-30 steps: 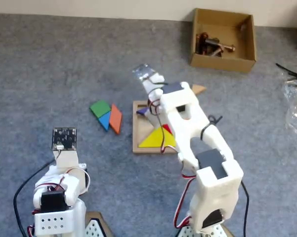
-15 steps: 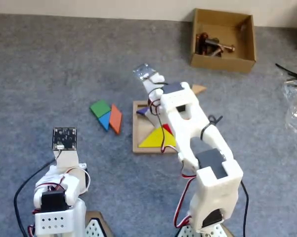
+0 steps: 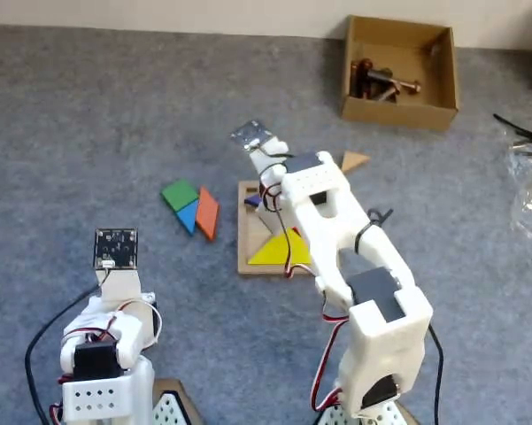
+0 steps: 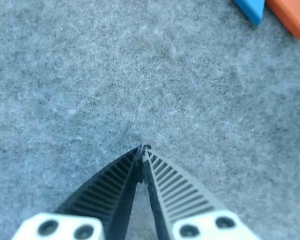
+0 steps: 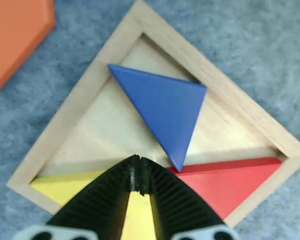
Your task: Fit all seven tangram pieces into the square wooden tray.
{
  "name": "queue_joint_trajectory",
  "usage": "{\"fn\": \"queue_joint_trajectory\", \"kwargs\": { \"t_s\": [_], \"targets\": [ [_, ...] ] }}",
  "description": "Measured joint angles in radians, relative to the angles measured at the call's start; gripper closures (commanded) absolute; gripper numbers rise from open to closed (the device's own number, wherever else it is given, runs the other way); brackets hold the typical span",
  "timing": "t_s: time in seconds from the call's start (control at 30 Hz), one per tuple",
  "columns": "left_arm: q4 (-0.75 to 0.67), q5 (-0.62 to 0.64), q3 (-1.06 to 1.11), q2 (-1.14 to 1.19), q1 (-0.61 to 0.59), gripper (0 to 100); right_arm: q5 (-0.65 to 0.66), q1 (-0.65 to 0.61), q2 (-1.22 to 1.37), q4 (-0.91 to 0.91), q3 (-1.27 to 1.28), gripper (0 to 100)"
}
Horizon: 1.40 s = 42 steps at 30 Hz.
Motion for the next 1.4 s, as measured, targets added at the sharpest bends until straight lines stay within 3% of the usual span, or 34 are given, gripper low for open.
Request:
{"fn": "queue_joint_trajectory", "kwargs": {
  "t_s": [1.4],
  "targets": [
    [0.000,0.000,0.000,0.000,0.000,100,0.005,0.075,0.110,-0.046,-0.028,99.3]
  ]
}}
